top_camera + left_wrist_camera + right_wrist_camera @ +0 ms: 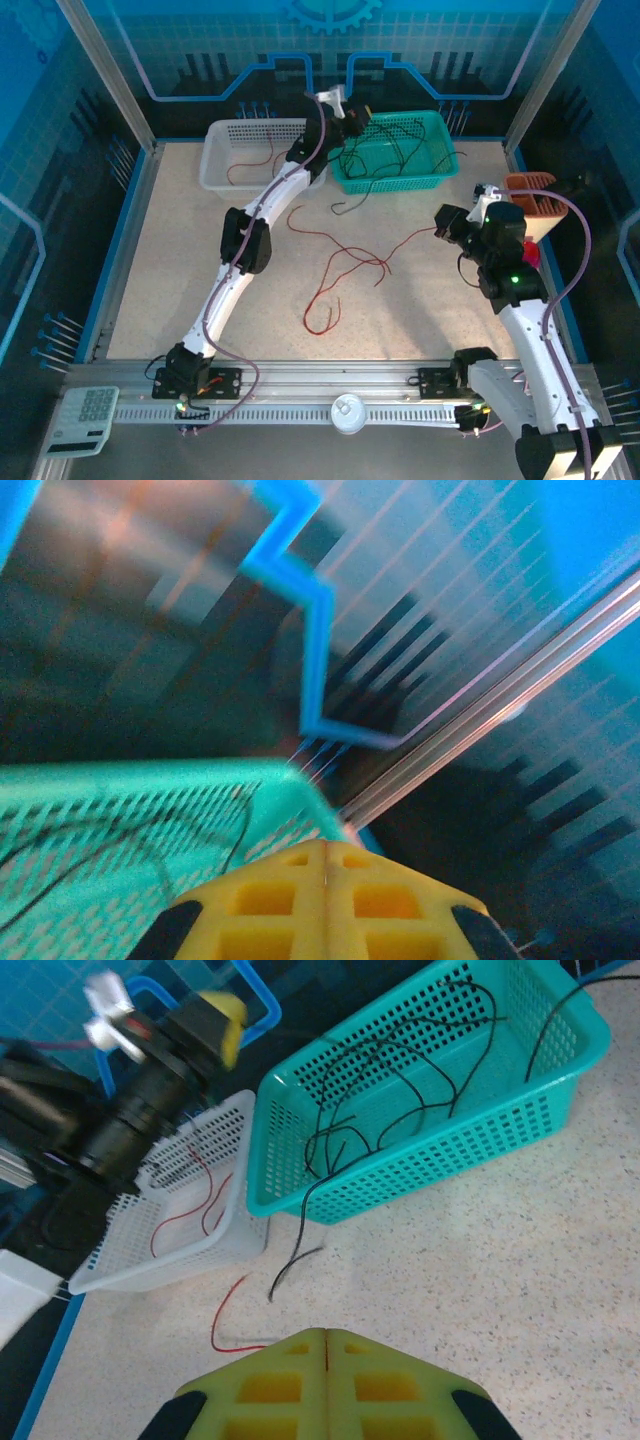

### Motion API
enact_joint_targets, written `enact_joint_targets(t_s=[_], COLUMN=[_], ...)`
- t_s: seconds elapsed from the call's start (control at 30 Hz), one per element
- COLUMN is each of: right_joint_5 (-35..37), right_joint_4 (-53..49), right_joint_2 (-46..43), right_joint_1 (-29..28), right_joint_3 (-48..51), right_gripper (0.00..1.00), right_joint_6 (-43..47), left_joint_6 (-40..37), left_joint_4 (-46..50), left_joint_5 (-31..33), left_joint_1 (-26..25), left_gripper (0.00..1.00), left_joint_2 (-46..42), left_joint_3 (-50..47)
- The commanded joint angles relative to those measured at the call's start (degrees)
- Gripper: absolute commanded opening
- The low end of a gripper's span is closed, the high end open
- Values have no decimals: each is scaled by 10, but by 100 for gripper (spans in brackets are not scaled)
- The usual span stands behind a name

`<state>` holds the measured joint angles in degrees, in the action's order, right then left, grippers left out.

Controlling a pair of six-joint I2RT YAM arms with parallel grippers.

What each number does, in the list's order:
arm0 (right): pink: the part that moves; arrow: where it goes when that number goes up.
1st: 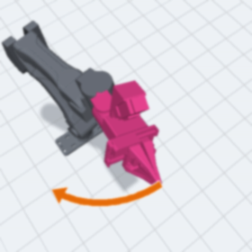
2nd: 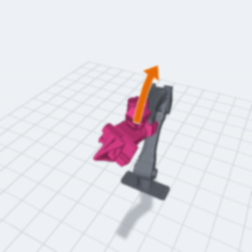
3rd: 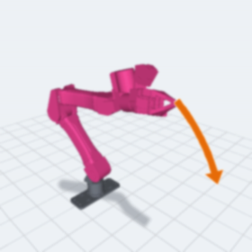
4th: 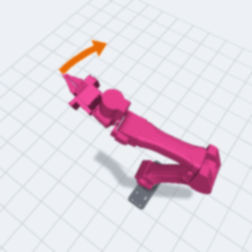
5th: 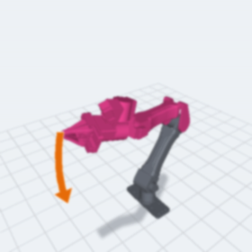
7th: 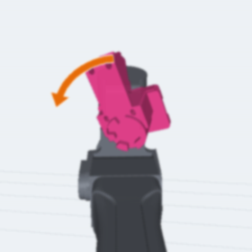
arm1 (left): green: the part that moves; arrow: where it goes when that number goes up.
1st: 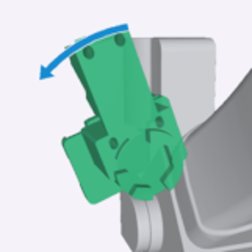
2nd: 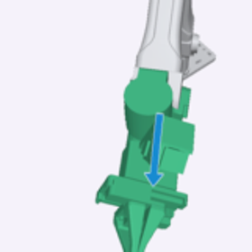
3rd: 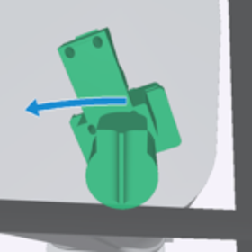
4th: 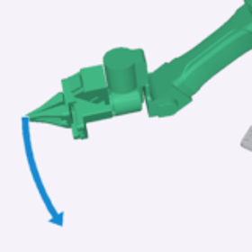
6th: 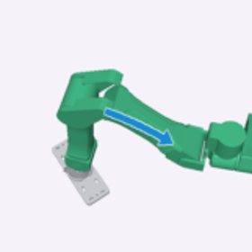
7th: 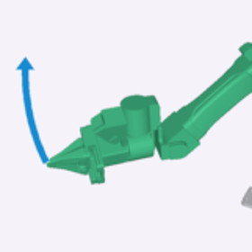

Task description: Untangle the cables

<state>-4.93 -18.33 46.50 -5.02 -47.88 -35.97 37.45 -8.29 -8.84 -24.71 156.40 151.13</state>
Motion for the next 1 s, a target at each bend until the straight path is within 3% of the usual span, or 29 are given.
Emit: enact_joint_targets(t_s=[0.0,0.07,0.17,0.2,0.23,0.57,0.8,0.97], right_joint_5=[7,11,16,17,18,24,30,33], right_joint_4=[8,2,-5,-7,-8,-12,-18,-17], right_joint_2=[-10,-13,-18,-18,-19,-19,-17,-17], right_joint_1=[-14,-14,-15,-15,-15,-15,-15,-15], right_joint_3=[-22,-22,-42,-43,-44,-49,-57,-56], right_gripper=[0,0,0,0,0,0,0,0], right_joint_6=[12,15,20,22,22,22,29,30], left_joint_6=[9,7,-5,-16,-26,-165,-282,-283], left_joint_4=[53,66,86,92,101,277,267,208], left_joint_5=[-20,-27,-50,-62,-69,-97,-68,-35], left_joint_1=[2,2,2,3,3,13,3,-5], left_gripper=[19,35,70,88,99,99,99,83], left_joint_2=[-26,-34,-51,-60,-69,-205,-386,-486], left_joint_3=[-9,-17,-15,-14,-12,-58,-346,-571])
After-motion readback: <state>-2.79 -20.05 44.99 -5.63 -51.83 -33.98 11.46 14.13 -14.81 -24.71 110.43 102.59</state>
